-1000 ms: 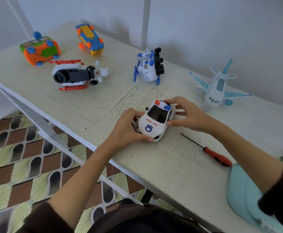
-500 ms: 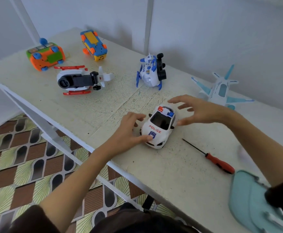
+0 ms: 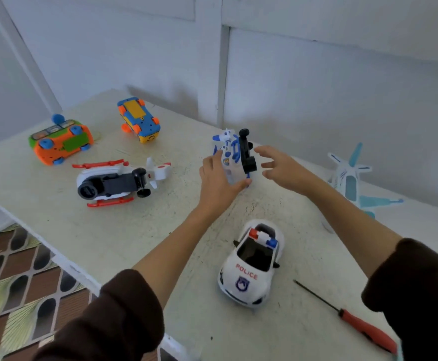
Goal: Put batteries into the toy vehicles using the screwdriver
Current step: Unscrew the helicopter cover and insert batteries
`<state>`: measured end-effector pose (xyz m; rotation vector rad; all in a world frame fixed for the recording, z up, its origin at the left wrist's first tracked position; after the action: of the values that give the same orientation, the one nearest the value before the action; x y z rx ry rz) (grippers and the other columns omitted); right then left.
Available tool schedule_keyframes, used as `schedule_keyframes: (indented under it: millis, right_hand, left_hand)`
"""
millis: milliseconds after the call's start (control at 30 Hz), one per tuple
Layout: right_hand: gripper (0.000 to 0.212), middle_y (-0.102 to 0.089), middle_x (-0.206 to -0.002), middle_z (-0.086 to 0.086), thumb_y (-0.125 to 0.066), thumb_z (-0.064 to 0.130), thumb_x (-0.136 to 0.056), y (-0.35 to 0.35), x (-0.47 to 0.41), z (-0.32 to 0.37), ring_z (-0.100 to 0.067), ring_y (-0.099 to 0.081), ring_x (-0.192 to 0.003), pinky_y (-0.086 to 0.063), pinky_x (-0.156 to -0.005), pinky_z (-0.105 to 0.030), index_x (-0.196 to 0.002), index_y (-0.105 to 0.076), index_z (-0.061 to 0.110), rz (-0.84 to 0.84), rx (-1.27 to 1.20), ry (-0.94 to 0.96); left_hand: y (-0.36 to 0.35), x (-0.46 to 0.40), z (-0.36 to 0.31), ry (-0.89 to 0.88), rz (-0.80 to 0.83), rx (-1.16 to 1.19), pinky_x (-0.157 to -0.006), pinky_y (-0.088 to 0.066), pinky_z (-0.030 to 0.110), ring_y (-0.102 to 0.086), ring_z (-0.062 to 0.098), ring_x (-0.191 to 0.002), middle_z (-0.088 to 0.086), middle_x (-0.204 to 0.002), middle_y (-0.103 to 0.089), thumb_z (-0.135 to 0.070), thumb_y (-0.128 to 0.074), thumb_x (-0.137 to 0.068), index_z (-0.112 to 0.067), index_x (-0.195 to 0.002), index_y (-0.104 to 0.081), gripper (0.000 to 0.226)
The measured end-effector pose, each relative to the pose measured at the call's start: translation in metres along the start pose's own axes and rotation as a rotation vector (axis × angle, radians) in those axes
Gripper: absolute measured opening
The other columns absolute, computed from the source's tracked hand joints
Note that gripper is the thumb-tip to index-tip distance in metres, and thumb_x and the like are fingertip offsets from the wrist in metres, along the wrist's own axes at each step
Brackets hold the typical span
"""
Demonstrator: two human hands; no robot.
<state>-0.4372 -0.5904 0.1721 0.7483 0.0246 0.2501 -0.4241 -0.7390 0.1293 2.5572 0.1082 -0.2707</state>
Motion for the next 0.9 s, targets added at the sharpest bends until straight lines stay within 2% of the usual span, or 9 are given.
schedule_keyframes:
  millis: [133,200,300,367,433,533,633,767,900]
  right_hand:
    - [0.06,-0.046,-0.135,-0.005,-0.036,-0.019,-0.081,-0.006,-0.017,-0.009,-0.017,-0.05,-0.114,-0.042,-0.083,-0.014,-0.133,-0.043,0.011,-0.006,-0.008,0.047]
    - [0.061,-0.05,-0.131,-0.006,-0.034,-0.02,-0.081,-0.005,-0.021,-0.013,-0.015,-0.053,-0.108,-0.045,-0.075,-0.009,-0.132,-0.045,0.01,-0.031,-0.027,0.065]
    - [0.061,-0.054,-0.125,-0.005,-0.033,-0.021,-0.081,-0.007,-0.023,-0.017,-0.017,-0.058,-0.103,-0.048,-0.077,-0.009,-0.13,-0.047,0.011,-0.031,-0.043,0.102]
    - [0.062,-0.056,-0.124,-0.004,-0.033,-0.022,-0.08,-0.008,-0.025,-0.017,-0.015,-0.059,-0.101,-0.048,-0.077,-0.008,-0.129,-0.048,0.014,-0.032,-0.029,0.123]
    - [0.063,-0.057,-0.122,-0.002,-0.034,-0.022,-0.08,-0.007,-0.026,-0.017,-0.012,-0.06,-0.099,-0.048,-0.076,-0.009,-0.128,-0.049,0.016,-0.023,-0.027,0.127]
    - [0.058,-0.061,-0.117,0.0,-0.039,-0.019,-0.083,-0.004,-0.025,-0.014,-0.012,-0.061,-0.1,-0.049,-0.079,-0.013,-0.126,-0.052,0.017,0.006,-0.023,0.15]
    - [0.043,-0.061,-0.111,0.003,-0.062,-0.006,-0.08,0.009,-0.021,0.003,-0.015,-0.057,-0.101,-0.047,-0.088,-0.026,-0.118,-0.06,0.014,-0.116,0.049,0.257]
    - [0.051,-0.052,-0.126,-0.008,-0.08,0.015,-0.068,0.038,-0.016,0.029,-0.028,-0.039,-0.116,-0.028,-0.094,-0.031,-0.116,-0.062,0.012,-0.227,0.389,0.434]
    - [0.065,-0.039,-0.139,-0.011,-0.083,0.023,-0.064,0.058,-0.007,0.047,-0.032,-0.03,-0.123,-0.026,-0.1,-0.039,-0.124,-0.056,0.016,-0.232,0.494,0.488]
  left_hand:
    - [-0.017,-0.008,0.009,0.046,-0.049,0.049,-0.107,-0.029,0.034,-0.025,0.027,-0.133,0.013,-0.146,-0.025,-0.029,-0.077,-0.08,-0.015,-0.149,-0.024,0.088]
    - [-0.021,-0.011,0.012,0.051,-0.087,0.084,-0.106,-0.029,0.025,-0.028,0.025,-0.134,0.012,-0.147,-0.024,-0.027,-0.077,-0.08,-0.014,-0.148,-0.027,0.085]
    - [-0.022,-0.014,0.015,0.045,-0.117,0.161,-0.105,-0.028,0.008,-0.03,0.022,-0.136,0.012,-0.15,-0.022,-0.016,-0.072,-0.085,-0.011,-0.147,-0.028,0.077]
    - [-0.018,-0.015,0.018,0.033,-0.112,0.18,-0.111,-0.033,0.025,-0.033,0.022,-0.135,0.011,-0.15,-0.025,-0.009,-0.068,-0.087,-0.014,-0.146,-0.031,0.07]
    - [-0.014,-0.019,0.026,0.027,-0.085,0.174,-0.111,-0.033,0.031,-0.034,0.02,-0.135,0.008,-0.149,-0.03,-0.01,-0.069,-0.087,-0.017,-0.146,-0.034,0.068]
    - [-0.004,-0.026,0.033,0.032,-0.053,0.189,-0.108,-0.039,0.033,-0.04,0.02,-0.132,0.006,-0.146,-0.039,-0.01,-0.071,-0.084,-0.017,-0.144,-0.04,0.068]
    - [0.01,-0.028,0.03,0.078,-0.037,0.264,-0.091,-0.043,0.016,-0.051,0.018,-0.115,0.003,-0.135,-0.051,-0.008,-0.068,-0.086,-0.013,-0.14,-0.044,0.059]
    - [0.031,-0.03,0.036,0.099,0.059,0.475,-0.094,-0.053,0.04,-0.058,0.027,-0.111,0.009,-0.129,-0.056,-0.013,-0.066,-0.089,-0.01,-0.139,-0.046,0.054]
    - [0.05,-0.027,0.028,0.014,0.181,0.629,-0.086,-0.057,0.035,-0.061,0.021,-0.111,0.003,-0.121,-0.064,-0.02,-0.069,-0.088,-0.022,-0.129,-0.057,0.043]
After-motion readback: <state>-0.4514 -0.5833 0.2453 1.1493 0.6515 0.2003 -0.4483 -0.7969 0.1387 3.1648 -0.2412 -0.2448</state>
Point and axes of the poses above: each hand's wrist, its own x-axis away from the middle knuckle, its own y-axis out of the back of the hand, z = x × y, the point moved 5 cm from there along -x, towards the middle knuckle
